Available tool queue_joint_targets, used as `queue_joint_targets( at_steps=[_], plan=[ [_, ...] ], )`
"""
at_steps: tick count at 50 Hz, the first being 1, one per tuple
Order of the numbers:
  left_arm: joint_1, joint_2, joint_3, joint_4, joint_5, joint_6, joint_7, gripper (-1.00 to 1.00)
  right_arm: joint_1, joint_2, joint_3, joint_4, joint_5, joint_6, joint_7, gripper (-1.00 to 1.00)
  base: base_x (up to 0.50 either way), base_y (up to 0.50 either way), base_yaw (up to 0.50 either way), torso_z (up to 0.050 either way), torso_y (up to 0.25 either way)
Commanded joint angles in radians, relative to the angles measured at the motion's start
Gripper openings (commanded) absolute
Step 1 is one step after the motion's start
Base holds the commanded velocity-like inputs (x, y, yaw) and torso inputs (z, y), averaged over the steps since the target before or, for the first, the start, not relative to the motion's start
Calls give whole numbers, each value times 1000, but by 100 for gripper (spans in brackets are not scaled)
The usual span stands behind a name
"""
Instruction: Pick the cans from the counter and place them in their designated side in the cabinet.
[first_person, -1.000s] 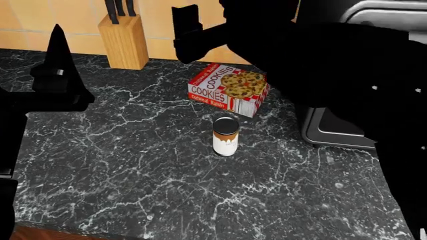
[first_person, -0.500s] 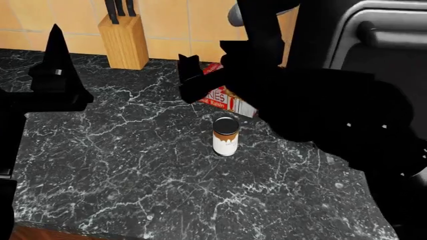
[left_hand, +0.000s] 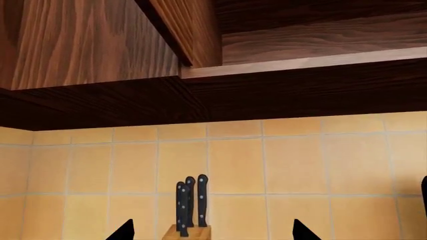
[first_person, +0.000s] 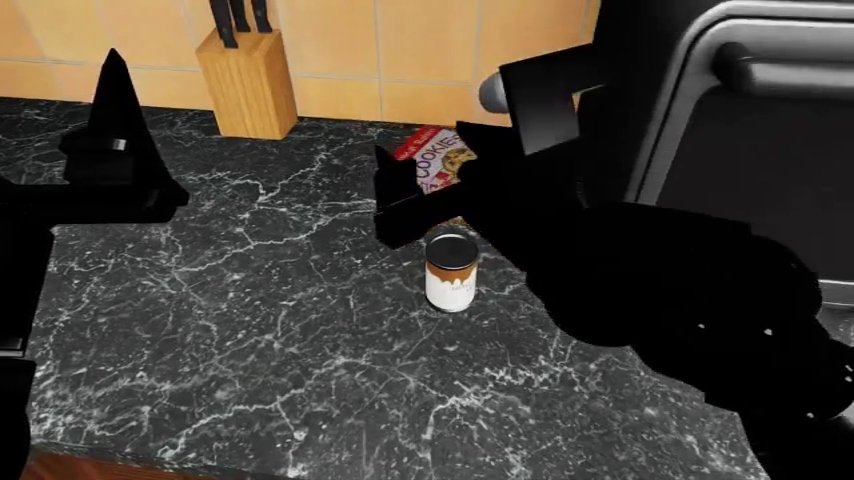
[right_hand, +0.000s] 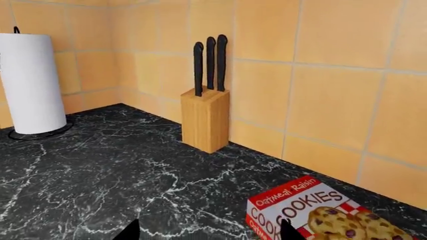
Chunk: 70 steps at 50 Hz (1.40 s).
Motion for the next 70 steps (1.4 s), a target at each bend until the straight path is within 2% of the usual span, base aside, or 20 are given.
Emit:
queue_joint_targets(
  at_steps=[1,39,54,70],
  plan=[
    [2,-2,7,0,3,4,-2,100,-69,41,17,-77,4,-37,26,100,0,0,0,0,0],
    [23,-5,31,-6,29,29,3,100,-241,134,23,-252,12,-98,72,100,0,0,0,0,0],
    [26,-8,36,-8,31,35,1,100,-254,152,-14,-222,-66,-80,68,100,0,0,0,0,0],
    [21,-11,43,-12,31,39,-2,100,-253,114,-29,-119,-110,-103,14,100,0,0,0,0,0]
  ],
)
